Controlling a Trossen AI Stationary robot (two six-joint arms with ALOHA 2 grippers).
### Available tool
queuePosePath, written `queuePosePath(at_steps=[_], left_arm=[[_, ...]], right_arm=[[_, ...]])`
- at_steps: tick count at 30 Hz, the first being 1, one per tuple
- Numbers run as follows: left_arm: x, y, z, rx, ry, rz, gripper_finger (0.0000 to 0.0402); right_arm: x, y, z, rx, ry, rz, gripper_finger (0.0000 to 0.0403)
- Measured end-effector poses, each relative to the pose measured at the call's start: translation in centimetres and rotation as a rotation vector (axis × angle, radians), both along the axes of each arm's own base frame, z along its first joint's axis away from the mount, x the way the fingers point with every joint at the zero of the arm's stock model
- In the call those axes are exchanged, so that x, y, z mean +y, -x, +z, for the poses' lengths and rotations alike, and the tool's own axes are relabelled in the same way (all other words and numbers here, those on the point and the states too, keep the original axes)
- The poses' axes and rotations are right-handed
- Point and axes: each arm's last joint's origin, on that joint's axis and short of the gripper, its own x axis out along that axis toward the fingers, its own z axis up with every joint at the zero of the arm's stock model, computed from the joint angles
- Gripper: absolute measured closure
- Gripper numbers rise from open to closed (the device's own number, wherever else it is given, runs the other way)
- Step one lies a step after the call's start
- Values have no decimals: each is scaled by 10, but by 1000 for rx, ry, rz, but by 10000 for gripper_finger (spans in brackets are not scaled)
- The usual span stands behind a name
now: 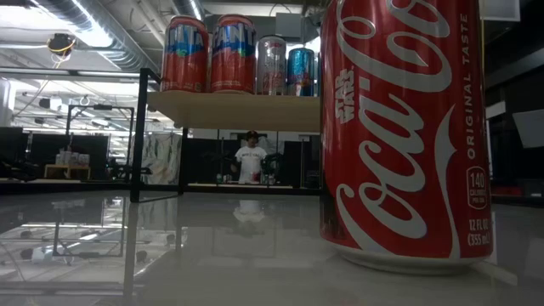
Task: Place canned beverage on shelf
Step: Put the orange soda can on the shelf aligned with the white soda can
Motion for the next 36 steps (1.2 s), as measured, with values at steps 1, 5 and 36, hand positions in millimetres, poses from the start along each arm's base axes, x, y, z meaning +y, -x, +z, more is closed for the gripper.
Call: queuePosePath(at_steps=[1,5,36], left_arm=[[0,-1,0,0,1,4,64],[3,-5,0,3,5,35,75],[81,-99,2,-109,-71,347,105]], right_arm=[[0,0,0,0,0,0,45],[0,0,0,1,1,0,45],[20,19,-7,85,146,31,45]])
